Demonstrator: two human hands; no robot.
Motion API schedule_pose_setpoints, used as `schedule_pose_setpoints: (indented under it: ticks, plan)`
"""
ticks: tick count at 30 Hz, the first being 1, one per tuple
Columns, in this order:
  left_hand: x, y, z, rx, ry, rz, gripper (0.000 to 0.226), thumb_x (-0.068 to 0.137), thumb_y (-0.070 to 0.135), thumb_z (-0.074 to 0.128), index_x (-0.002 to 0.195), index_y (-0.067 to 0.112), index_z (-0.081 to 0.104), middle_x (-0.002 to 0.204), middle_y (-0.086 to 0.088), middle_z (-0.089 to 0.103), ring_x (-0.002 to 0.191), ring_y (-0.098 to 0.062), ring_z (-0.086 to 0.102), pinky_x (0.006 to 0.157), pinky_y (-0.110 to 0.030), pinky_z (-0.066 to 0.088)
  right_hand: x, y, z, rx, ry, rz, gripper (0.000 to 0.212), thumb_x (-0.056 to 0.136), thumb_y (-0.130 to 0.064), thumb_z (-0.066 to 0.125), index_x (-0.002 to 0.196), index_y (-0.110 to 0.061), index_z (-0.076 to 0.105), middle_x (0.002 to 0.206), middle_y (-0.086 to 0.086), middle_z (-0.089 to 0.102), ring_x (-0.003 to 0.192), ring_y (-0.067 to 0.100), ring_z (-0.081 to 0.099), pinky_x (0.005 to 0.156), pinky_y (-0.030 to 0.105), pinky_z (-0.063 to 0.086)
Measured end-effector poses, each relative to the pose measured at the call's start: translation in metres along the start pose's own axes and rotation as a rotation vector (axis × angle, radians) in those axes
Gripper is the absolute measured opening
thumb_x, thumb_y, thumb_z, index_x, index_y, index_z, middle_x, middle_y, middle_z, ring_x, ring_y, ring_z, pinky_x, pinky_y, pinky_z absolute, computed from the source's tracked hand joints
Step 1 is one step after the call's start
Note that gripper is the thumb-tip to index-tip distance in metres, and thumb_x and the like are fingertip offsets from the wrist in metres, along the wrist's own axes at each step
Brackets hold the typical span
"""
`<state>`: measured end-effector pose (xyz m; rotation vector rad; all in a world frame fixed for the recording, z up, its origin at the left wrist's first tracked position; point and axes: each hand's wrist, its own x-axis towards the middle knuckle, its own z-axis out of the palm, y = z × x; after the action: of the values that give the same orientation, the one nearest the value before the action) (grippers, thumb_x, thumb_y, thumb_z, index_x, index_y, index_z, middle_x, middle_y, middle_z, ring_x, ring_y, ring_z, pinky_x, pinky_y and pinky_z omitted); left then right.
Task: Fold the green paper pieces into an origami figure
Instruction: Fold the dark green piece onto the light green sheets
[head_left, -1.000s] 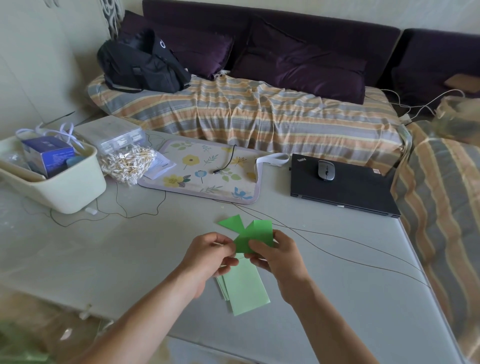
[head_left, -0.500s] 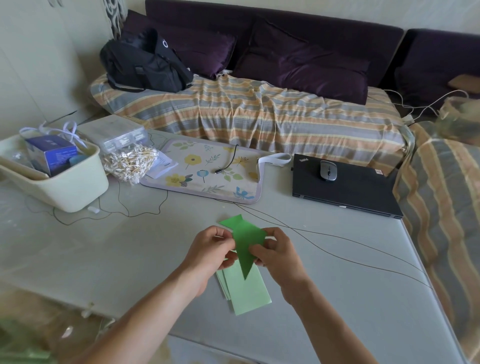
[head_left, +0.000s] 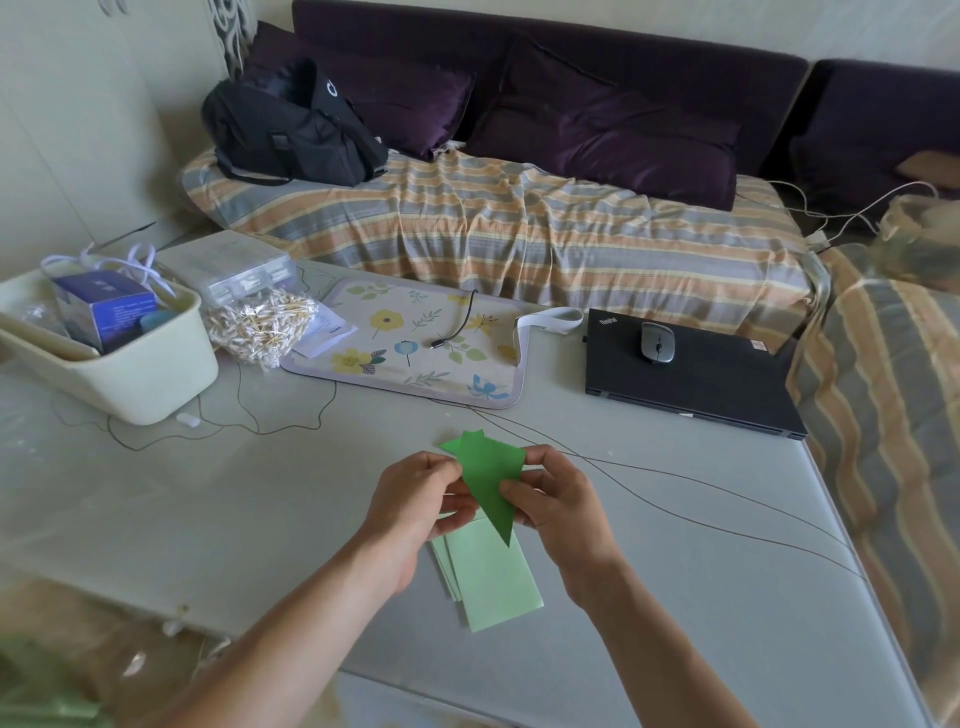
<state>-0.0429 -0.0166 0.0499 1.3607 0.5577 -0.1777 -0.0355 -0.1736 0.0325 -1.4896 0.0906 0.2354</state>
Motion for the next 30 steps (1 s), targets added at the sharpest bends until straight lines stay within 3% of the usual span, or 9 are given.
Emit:
schedule_pose_setpoints:
  ticks: [6, 9, 11, 15, 20, 23, 26, 30]
  plan:
    - [0.0006, -0.0006, -0.0009, -0.055, -0.001, 0.005, 0.016, 0.101, 0.011, 0.056, 0.102, 0.000, 0.067, 0.089, -0.018, 0.077, 0.069, -0.024, 0.073, 0.060, -0.029, 0.059, -0.0024, -0.0022, 0.0022, 0.001, -0.030, -0.035, 0.022, 0.092, 0.012, 0.057, 0.095, -0.006, 0.070, 0.085, 0.008, 0.071, 0.081, 0.022, 0.070, 0.080, 0.031, 0.060]
    - [0.0007, 0.0013, -0.0003, -0.122, -0.024, -0.046, 0.030, 0.105, 0.025, 0.049, 0.101, 0.002, 0.068, 0.080, -0.014, 0.076, 0.069, -0.026, 0.072, 0.065, -0.035, 0.060, -0.0029, -0.0037, 0.0026, -0.028, 0.006, -0.049, 0.024, 0.091, 0.013, 0.058, 0.087, -0.006, 0.072, 0.078, 0.002, 0.073, 0.077, 0.017, 0.069, 0.072, 0.023, 0.057]
    - [0.0005, 0.0025, 0.0001, -0.135, -0.050, -0.049, 0.031, 0.103, 0.032, 0.055, 0.098, 0.004, 0.067, 0.079, -0.012, 0.075, 0.068, -0.026, 0.071, 0.068, -0.037, 0.060, -0.0032, -0.0046, 0.0029, -0.042, 0.024, -0.058, 0.026, 0.090, 0.014, 0.058, 0.085, -0.006, 0.073, 0.077, 0.002, 0.075, 0.071, 0.012, 0.069, 0.067, 0.018, 0.054]
    - [0.0003, -0.0010, 0.0004, -0.058, -0.014, 0.033, 0.018, 0.091, 0.012, 0.074, 0.100, -0.002, 0.067, 0.097, -0.017, 0.073, 0.073, -0.024, 0.072, 0.064, -0.029, 0.060, -0.0028, -0.0044, 0.0022, -0.064, 0.046, -0.068, 0.033, 0.088, 0.016, 0.051, 0.085, -0.006, 0.076, 0.077, 0.003, 0.076, 0.071, 0.012, 0.069, 0.068, 0.019, 0.054]
    - [0.0043, -0.0069, -0.0042, 0.102, 0.079, 0.220, 0.013, 0.085, 0.005, 0.078, 0.095, 0.005, 0.069, 0.089, -0.015, 0.074, 0.079, -0.023, 0.075, 0.064, -0.029, 0.061, -0.0021, -0.0021, 0.0041, -0.055, 0.066, -0.021, 0.038, 0.091, 0.012, 0.038, 0.096, -0.005, 0.072, 0.081, 0.002, 0.072, 0.078, 0.015, 0.071, 0.073, 0.023, 0.058]
    - [0.0024, -0.0072, -0.0030, 0.168, 0.066, 0.289, 0.017, 0.083, 0.006, 0.080, 0.093, 0.009, 0.068, 0.080, -0.007, 0.077, 0.074, -0.019, 0.077, 0.064, -0.028, 0.061, -0.0021, -0.0020, 0.0039, -0.017, 0.030, 0.037, 0.023, 0.098, -0.002, 0.046, 0.104, -0.006, 0.068, 0.090, 0.008, 0.071, 0.081, 0.014, 0.071, 0.070, 0.023, 0.057]
    - [-0.0006, -0.0070, -0.0012, 0.204, 0.028, 0.324, 0.019, 0.081, 0.005, 0.081, 0.093, 0.011, 0.068, 0.078, -0.004, 0.078, 0.073, -0.017, 0.077, 0.065, -0.027, 0.062, -0.0024, 0.0012, 0.0054, -0.114, -0.013, 0.021, 0.014, 0.099, -0.019, 0.062, 0.098, -0.009, 0.071, 0.086, 0.008, 0.074, 0.076, 0.011, 0.068, 0.074, 0.030, 0.056]
    - [0.0002, -0.0071, 0.0000, 0.186, 0.011, 0.315, 0.018, 0.081, 0.004, 0.082, 0.092, 0.010, 0.070, 0.078, -0.006, 0.078, 0.074, -0.019, 0.076, 0.065, -0.027, 0.061, -0.0014, 0.0040, 0.0052, -0.166, 0.001, -0.033, 0.011, 0.096, -0.015, 0.067, 0.090, -0.008, 0.072, 0.076, 0.005, 0.073, 0.071, 0.013, 0.064, 0.072, 0.033, 0.051]
